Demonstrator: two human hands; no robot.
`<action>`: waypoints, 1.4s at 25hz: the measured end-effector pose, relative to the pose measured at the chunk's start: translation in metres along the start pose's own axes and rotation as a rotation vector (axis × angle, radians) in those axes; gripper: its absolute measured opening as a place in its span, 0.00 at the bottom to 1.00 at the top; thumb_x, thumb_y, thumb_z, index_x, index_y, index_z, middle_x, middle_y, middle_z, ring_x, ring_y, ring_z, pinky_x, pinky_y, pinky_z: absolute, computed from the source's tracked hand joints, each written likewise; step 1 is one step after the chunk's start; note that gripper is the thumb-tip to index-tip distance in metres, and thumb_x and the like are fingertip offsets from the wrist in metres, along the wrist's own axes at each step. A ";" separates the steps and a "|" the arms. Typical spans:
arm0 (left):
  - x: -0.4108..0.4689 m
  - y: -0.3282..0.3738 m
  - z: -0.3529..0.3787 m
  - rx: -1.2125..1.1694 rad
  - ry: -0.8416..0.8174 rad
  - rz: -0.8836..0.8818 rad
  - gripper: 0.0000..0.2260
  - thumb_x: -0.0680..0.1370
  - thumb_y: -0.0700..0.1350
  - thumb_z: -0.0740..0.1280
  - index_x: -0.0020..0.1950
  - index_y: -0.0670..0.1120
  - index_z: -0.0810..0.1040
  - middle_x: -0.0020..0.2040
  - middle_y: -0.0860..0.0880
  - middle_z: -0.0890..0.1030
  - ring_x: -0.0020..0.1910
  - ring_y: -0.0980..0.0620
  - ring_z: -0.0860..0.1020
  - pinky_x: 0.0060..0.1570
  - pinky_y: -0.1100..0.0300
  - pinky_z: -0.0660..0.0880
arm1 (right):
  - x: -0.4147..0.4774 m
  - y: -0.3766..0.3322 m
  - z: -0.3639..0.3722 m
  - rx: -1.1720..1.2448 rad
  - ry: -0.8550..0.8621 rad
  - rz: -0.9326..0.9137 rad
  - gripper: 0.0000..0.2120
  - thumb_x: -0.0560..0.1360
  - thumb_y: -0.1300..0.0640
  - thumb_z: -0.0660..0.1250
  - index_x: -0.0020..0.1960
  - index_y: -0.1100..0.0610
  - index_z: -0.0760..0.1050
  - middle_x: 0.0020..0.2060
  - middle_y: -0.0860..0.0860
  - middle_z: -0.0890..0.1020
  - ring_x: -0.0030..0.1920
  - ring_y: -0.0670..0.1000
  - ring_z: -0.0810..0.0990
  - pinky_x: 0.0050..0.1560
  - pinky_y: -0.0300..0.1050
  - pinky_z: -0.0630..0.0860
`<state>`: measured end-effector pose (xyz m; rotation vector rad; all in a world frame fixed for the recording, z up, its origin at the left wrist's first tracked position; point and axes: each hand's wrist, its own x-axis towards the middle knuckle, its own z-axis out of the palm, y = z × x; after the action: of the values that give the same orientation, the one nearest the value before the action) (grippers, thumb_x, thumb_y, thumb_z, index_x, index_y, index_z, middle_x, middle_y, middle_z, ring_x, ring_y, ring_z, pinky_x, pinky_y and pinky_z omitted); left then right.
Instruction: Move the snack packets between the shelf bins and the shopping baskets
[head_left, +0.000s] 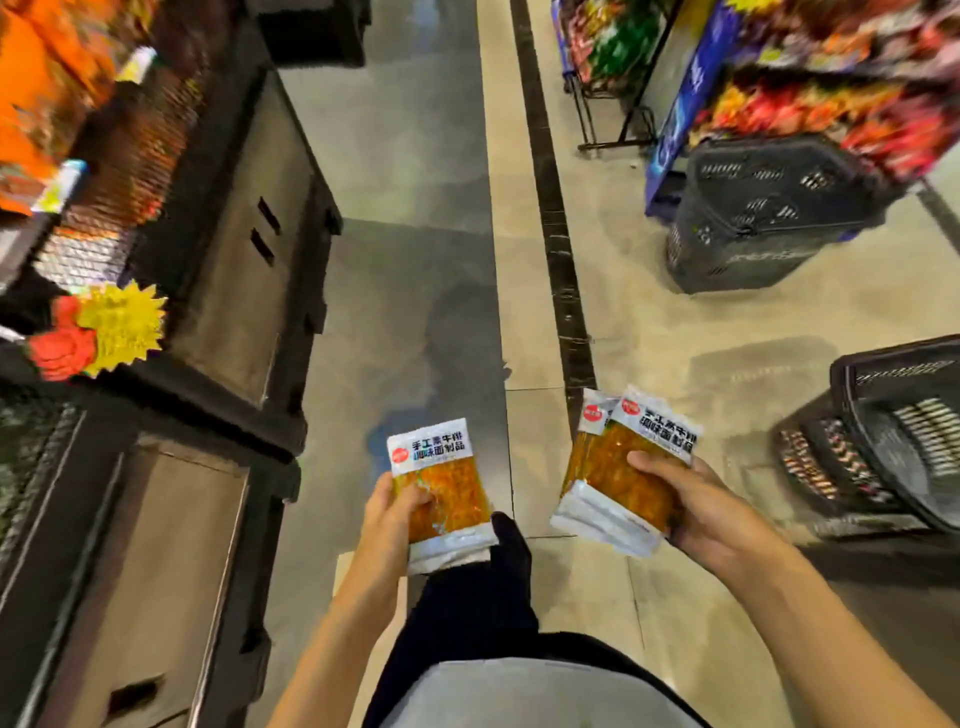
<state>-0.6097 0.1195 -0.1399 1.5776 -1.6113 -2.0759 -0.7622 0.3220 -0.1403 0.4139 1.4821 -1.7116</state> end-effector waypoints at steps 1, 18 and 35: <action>0.022 0.015 0.015 0.021 -0.009 -0.006 0.09 0.78 0.37 0.60 0.48 0.50 0.74 0.47 0.47 0.80 0.46 0.48 0.79 0.50 0.51 0.76 | 0.023 -0.017 -0.003 0.006 0.016 0.006 0.14 0.69 0.61 0.68 0.54 0.55 0.77 0.44 0.54 0.85 0.41 0.51 0.85 0.40 0.49 0.81; 0.332 0.331 0.357 0.382 -0.568 0.070 0.10 0.79 0.38 0.58 0.54 0.51 0.73 0.51 0.49 0.81 0.49 0.51 0.79 0.46 0.58 0.76 | 0.284 -0.295 -0.045 0.461 0.358 -0.054 0.09 0.74 0.66 0.65 0.52 0.55 0.76 0.39 0.52 0.86 0.39 0.52 0.84 0.37 0.46 0.82; 0.561 0.519 0.730 0.639 -0.824 -0.034 0.13 0.77 0.32 0.60 0.51 0.50 0.74 0.48 0.47 0.81 0.41 0.53 0.81 0.38 0.63 0.78 | 0.559 -0.587 -0.184 0.818 0.637 -0.105 0.07 0.74 0.65 0.65 0.49 0.54 0.76 0.45 0.54 0.84 0.41 0.53 0.82 0.41 0.46 0.81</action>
<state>-1.6636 0.0470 -0.1772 0.8171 -2.7314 -2.5706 -1.5909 0.2780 -0.1894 1.4346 1.1296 -2.3657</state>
